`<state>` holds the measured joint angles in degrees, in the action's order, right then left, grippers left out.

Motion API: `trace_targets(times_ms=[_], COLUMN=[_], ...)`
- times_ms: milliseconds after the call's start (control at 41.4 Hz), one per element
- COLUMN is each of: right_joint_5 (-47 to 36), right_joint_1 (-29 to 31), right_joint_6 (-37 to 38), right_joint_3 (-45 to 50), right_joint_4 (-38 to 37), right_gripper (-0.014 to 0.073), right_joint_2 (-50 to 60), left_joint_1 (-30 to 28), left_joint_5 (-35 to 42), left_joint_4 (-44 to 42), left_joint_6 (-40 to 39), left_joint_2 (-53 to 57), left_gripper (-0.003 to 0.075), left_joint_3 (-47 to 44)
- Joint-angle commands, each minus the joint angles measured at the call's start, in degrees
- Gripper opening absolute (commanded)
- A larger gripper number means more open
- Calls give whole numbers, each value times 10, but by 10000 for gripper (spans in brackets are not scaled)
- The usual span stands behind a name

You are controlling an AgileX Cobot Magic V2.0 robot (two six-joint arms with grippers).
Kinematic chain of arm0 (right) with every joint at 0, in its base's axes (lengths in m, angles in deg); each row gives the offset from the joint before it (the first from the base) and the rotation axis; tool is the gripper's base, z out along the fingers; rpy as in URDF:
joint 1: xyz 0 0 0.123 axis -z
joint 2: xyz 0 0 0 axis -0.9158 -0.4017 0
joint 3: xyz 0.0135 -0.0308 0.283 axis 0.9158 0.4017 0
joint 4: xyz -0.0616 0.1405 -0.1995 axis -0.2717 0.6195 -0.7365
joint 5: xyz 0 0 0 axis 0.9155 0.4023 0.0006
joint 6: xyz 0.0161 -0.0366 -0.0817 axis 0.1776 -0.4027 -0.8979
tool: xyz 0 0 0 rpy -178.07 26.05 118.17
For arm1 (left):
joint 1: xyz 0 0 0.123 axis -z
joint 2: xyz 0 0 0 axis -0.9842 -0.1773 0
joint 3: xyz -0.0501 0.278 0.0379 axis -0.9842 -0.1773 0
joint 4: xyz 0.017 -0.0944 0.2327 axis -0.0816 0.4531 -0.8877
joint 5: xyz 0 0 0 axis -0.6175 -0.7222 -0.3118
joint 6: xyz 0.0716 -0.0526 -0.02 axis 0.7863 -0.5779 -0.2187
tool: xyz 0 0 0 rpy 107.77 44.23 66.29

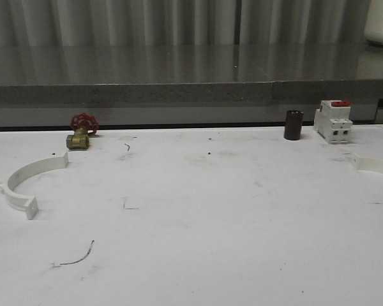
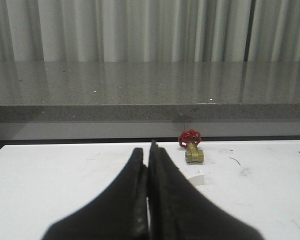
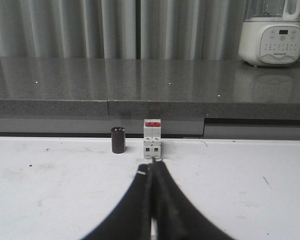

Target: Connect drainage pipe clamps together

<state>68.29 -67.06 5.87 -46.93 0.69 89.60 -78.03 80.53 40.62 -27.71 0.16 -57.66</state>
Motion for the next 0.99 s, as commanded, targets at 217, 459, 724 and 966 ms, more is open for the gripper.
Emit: trace_targets(times_ms=[217,459,724,966], right_joint_5=[-47,-47,-47,-25], right_joint_1=[3,3,3,3], right_joint_6=[-1,-1,-1,-1], right_joint_3=[-3,-3,-3,-50], right_joint_4=[2,2,2,18], right_gripper=[-116,-116,-116,-116], right_joint_2=[9,9,9,9], left_joint_1=[-1,-1,-1,-1], left_joint_5=[50,50,60,73], left_joint_4=[0,0,0,3], left_joint_6=[-6,-6,-6,-6], left_joint_2=[6,6,6,5], left_gripper=[-20,-20,-20,-20], left_joint_3=[-13,-13,-13,41])
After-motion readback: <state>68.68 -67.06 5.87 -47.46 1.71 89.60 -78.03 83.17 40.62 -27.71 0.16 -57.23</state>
